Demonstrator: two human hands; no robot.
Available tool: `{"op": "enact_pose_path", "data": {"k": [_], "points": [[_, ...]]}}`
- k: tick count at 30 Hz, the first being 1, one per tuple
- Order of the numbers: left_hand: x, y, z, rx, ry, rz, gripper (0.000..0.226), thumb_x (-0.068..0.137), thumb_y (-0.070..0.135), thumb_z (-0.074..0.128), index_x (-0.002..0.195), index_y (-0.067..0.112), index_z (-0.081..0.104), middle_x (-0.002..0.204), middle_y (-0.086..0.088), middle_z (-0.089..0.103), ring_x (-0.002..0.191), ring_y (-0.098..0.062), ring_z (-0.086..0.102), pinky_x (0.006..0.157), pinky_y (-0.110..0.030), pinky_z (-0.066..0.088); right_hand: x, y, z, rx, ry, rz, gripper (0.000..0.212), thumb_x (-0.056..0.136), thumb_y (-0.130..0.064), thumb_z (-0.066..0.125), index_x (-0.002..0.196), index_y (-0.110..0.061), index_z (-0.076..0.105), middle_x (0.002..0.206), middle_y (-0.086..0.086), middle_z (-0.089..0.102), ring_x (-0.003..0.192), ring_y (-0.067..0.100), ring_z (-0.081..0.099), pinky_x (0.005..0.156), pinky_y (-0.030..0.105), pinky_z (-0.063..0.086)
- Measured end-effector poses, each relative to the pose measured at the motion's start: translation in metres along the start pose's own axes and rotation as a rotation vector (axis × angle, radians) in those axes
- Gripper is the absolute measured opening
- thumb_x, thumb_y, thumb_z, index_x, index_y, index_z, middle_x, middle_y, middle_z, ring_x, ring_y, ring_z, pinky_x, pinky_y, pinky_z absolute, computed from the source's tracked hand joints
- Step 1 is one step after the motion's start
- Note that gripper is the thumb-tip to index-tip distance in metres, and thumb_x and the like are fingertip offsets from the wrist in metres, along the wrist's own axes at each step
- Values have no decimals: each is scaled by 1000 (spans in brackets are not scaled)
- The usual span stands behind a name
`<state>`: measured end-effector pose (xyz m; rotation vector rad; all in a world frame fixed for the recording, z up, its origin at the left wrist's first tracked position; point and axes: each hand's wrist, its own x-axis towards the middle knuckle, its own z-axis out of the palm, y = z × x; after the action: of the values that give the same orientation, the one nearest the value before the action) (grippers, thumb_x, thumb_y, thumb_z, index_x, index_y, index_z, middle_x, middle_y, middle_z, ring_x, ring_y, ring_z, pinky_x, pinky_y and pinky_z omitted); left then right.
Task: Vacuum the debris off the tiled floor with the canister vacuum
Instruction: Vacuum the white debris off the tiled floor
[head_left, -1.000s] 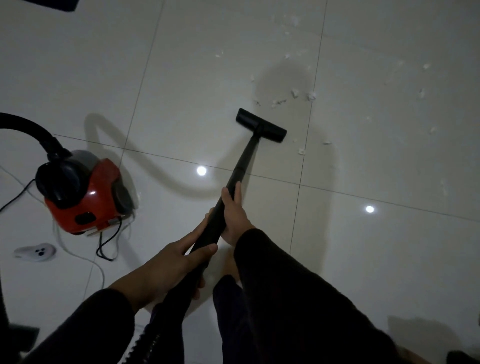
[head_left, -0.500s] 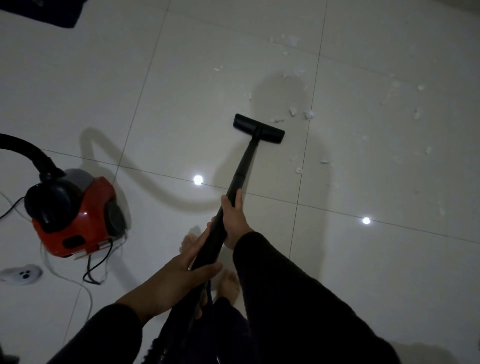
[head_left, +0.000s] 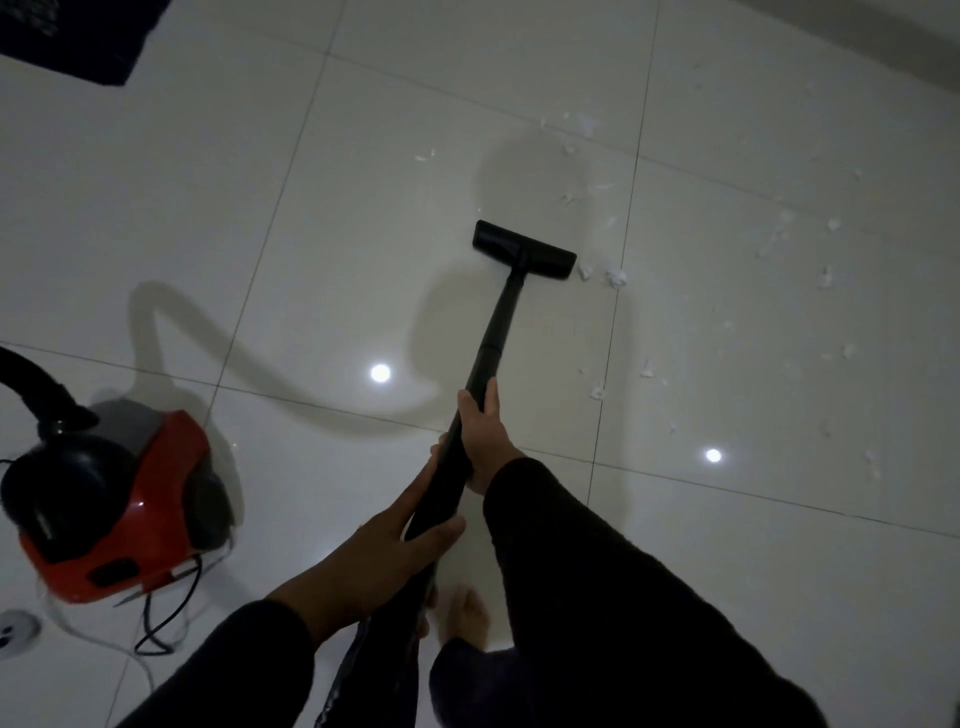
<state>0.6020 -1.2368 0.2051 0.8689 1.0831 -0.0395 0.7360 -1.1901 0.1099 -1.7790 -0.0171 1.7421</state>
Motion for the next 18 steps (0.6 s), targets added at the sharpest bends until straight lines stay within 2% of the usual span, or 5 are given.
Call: {"op": "enact_pose_path", "data": {"k": [3, 7, 10, 14, 18], "points": [[22, 7, -2, -54, -2, -26, 71, 92, 33, 52, 141, 55, 7, 97, -14, 61, 55, -17, 64, 53, -30, 55, 19, -14, -4, -44, 3, -18, 63, 102, -30, 42, 152, -45, 5, 92, 12, 48, 60, 18, 49, 55, 33, 52], [51, 27, -2, -28, 24, -41, 68, 91, 37, 50, 143, 53, 9, 101, 0, 57, 69, -20, 64, 59, -33, 61, 43, -40, -14, -94, 12, -34, 64, 102, -31, 42, 152, -44, 5, 91, 12, 50, 61, 18, 51, 56, 32, 53], [70, 52, -2, -64, 36, -47, 67, 92, 35, 51, 140, 56, 10, 107, -14, 60, 62, -20, 65, 56, -33, 59, 58, -68, -22, -120, -10, -39, 64, 102, -32, 41, 152, -44, 3, 89, 13, 50, 61, 18, 51, 53, 29, 53], [96, 98, 0, -131, 68, -36, 65, 92, 31, 54, 133, 61, 15, 77, -15, 63, 48, -12, 61, 49, -25, 52, 77, -114, -34, -135, -29, -30, 63, 102, -34, 40, 152, -46, 3, 99, 14, 50, 65, 17, 52, 56, 30, 54], [125, 143, 3, -177, 71, -21, 63, 92, 29, 54, 128, 63, 16, 55, -1, 61, 44, -13, 59, 46, -27, 51, 100, -160, -49, -134, -25, -29, 63, 102, -32, 42, 152, -45, 4, 83, 11, 50, 60, 17, 51, 57, 32, 54]]}}
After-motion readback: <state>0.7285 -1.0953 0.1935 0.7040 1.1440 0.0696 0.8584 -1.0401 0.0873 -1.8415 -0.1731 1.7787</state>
